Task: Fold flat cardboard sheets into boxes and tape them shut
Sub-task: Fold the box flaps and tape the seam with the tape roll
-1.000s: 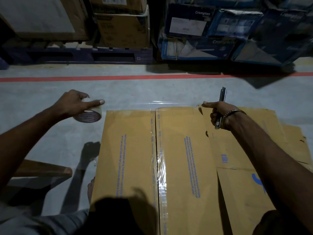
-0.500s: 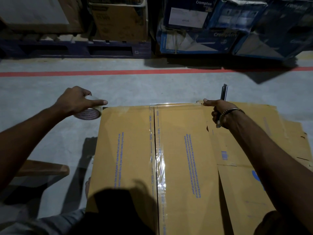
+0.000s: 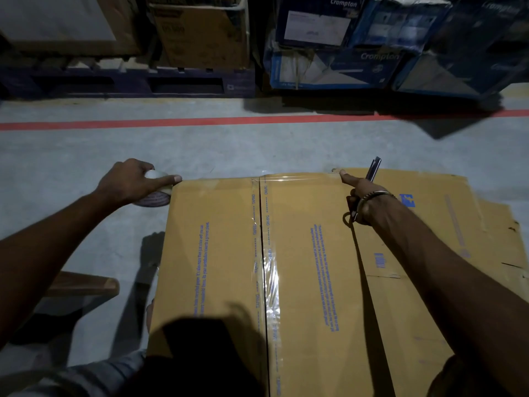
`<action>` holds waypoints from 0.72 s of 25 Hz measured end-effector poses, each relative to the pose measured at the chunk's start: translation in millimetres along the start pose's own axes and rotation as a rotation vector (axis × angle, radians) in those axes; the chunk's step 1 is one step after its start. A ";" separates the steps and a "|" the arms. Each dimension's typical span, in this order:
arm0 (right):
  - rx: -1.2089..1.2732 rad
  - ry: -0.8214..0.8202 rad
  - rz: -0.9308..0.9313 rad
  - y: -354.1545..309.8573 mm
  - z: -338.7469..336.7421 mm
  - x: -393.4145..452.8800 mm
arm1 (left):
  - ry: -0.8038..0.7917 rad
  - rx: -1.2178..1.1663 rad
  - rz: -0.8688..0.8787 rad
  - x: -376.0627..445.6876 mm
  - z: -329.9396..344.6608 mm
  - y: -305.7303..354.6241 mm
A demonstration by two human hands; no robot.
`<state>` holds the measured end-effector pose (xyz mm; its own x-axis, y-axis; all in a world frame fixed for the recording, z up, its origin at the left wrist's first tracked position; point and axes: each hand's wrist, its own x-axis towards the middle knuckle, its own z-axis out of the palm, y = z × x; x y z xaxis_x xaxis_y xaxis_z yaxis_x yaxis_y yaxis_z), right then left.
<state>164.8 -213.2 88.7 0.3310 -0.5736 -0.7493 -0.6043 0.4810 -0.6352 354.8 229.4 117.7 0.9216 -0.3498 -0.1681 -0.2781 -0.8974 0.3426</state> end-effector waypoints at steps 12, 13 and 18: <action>-0.275 0.434 -0.575 13.5 14.7 -14.5 | -0.017 0.071 -0.018 3.4 13.2 -6.6; -0.383 0.443 -0.706 11.6 20.3 -19.6 | -0.016 0.070 -0.025 3.2 13.2 -6.3; -0.812 0.467 -0.921 20.3 35.6 -25.7 | -0.003 0.073 -0.059 2.1 15.8 -8.8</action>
<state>169.8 -165.2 88.4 0.6723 -0.7280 0.1341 -0.6085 -0.6467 -0.4600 354.9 232.3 99.8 0.9364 -0.2959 -0.1885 -0.2419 -0.9337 0.2638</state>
